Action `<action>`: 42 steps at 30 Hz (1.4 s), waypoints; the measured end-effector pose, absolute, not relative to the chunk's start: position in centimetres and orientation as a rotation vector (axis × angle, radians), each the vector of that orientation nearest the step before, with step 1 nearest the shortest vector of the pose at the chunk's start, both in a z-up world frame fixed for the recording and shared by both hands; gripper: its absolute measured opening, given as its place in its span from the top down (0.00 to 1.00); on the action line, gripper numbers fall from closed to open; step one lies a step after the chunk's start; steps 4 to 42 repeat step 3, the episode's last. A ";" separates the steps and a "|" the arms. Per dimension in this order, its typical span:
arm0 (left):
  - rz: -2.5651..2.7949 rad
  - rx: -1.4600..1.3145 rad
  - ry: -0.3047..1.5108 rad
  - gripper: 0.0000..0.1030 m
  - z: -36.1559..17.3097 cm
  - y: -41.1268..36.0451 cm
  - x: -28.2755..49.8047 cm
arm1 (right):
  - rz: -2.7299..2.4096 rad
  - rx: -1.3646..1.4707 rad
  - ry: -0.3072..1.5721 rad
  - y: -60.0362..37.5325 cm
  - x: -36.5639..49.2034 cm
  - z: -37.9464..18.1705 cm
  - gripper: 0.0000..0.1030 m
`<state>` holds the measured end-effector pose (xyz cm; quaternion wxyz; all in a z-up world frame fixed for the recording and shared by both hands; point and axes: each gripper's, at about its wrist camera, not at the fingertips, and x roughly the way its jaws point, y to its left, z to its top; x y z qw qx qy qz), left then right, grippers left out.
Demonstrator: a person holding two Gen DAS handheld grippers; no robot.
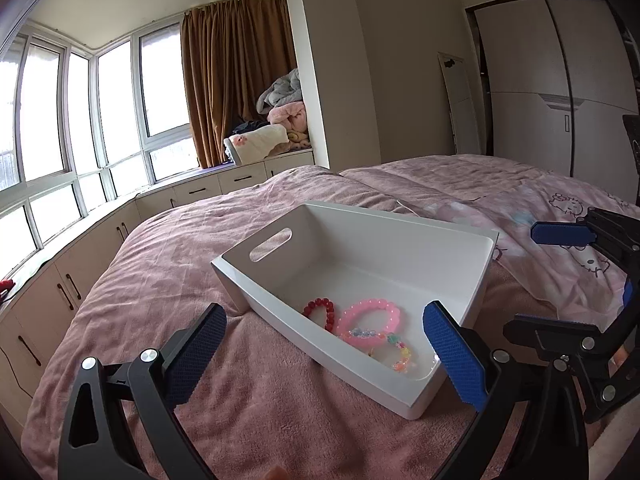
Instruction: Organize jewelry
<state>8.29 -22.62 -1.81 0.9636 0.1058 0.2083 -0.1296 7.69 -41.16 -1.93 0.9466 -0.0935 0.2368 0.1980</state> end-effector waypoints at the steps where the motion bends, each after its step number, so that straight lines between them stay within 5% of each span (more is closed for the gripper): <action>1: -0.259 0.221 0.423 0.03 -1.8 -22.7 8.3 | 0.402 -0.190 0.482 -41.2 7.8 -1.9 0.05; 42: -0.256 0.231 0.423 0.03 -1.9 -22.8 8.3 | 0.402 -0.189 0.483 -41.2 7.8 -1.9 0.05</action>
